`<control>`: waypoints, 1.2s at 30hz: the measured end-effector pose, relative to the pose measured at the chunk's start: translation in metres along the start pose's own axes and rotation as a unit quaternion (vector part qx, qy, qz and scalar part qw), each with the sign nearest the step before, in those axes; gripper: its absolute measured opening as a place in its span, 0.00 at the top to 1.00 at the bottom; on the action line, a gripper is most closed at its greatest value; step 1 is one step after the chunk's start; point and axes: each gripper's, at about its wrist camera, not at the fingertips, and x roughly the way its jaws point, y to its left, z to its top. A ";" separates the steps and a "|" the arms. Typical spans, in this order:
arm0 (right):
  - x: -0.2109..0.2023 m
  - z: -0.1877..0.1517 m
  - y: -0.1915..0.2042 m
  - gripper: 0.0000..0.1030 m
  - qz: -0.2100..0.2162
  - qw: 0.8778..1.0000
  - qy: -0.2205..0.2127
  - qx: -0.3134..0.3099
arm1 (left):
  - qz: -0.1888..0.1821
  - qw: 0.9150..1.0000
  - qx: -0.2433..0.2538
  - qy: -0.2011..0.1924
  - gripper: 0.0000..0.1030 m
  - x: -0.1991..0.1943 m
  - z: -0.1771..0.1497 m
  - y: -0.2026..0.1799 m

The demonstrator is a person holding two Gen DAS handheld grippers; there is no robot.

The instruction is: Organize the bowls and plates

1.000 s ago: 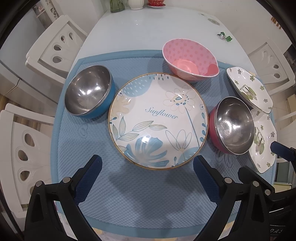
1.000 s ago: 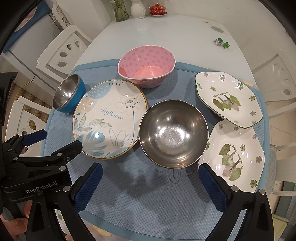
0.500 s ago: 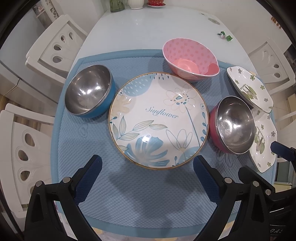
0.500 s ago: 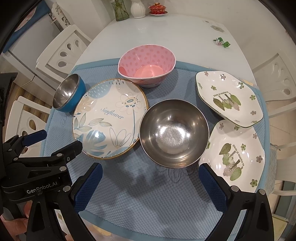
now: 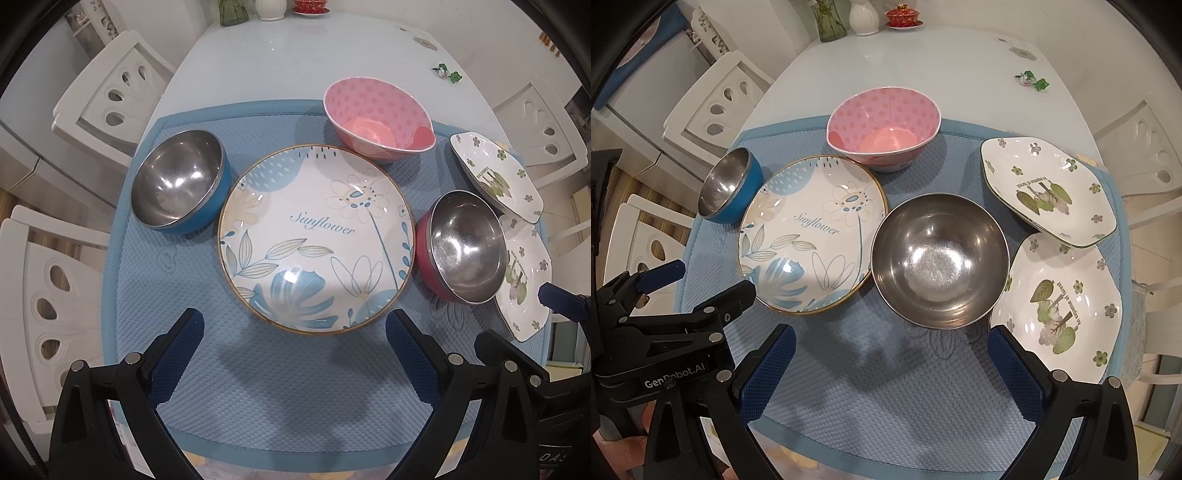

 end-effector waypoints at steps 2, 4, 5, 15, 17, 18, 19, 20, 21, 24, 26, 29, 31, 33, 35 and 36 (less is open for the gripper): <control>0.000 0.000 0.000 0.00 0.000 1.000 0.000 0.000 | -0.002 1.000 -0.002 -0.003 0.04 0.000 -0.001 0.001; -0.001 -0.001 0.000 0.00 0.000 1.000 -0.001 0.001 | -0.004 1.000 -0.002 -0.003 0.04 -0.001 -0.001 0.001; -0.002 -0.001 0.001 0.00 0.000 1.000 -0.001 0.001 | -0.004 1.000 -0.002 -0.003 0.04 -0.001 -0.001 0.002; -0.005 -0.003 0.004 0.00 -0.007 1.000 0.000 0.002 | -0.006 1.000 -0.008 -0.006 0.04 -0.006 -0.003 0.006; -0.006 -0.004 0.005 0.00 -0.006 1.000 0.002 0.002 | -0.009 1.000 -0.012 -0.010 0.04 -0.008 -0.003 0.008; -0.006 -0.003 0.006 0.00 -0.006 1.000 0.002 0.002 | -0.009 1.000 -0.014 -0.011 0.04 -0.009 -0.003 0.010; -0.006 -0.003 0.007 0.00 -0.006 1.000 0.003 0.001 | -0.008 1.000 -0.015 -0.012 0.04 -0.009 -0.003 0.011; -0.006 -0.003 0.008 0.00 -0.006 1.000 0.003 0.000 | -0.008 1.000 -0.017 -0.012 0.04 -0.009 -0.003 0.013; -0.006 -0.002 0.009 0.00 -0.006 1.000 0.004 -0.002 | -0.008 1.000 -0.020 -0.011 0.04 -0.008 -0.003 0.015; -0.006 0.000 0.010 0.00 -0.005 1.000 0.000 -0.006 | -0.004 1.000 -0.027 -0.011 0.04 -0.008 -0.003 0.022; -0.012 0.004 0.008 0.00 0.005 1.000 -0.011 -0.005 | 0.005 0.999 -0.029 -0.017 0.04 -0.010 -0.003 0.027; -0.028 0.020 -0.006 0.00 0.021 0.999 -0.041 -0.005 | 0.019 0.998 -0.028 -0.049 0.04 -0.024 -0.003 0.040; -0.039 0.038 -0.014 0.00 0.027 0.998 -0.058 -0.018 | 0.008 0.997 -0.034 -0.062 0.04 -0.029 -0.002 0.052; -0.046 0.063 -0.015 0.00 0.034 0.996 -0.067 -0.045 | -0.008 0.997 -0.049 -0.057 0.04 -0.023 0.000 0.063; -0.043 0.086 -0.015 0.00 0.061 0.994 -0.070 -0.051 | -0.011 0.997 -0.064 -0.044 0.04 -0.009 0.002 0.069; -0.036 0.094 -0.014 0.00 0.074 0.994 -0.060 -0.050 | -0.009 0.997 -0.072 -0.040 0.04 -0.002 0.003 0.071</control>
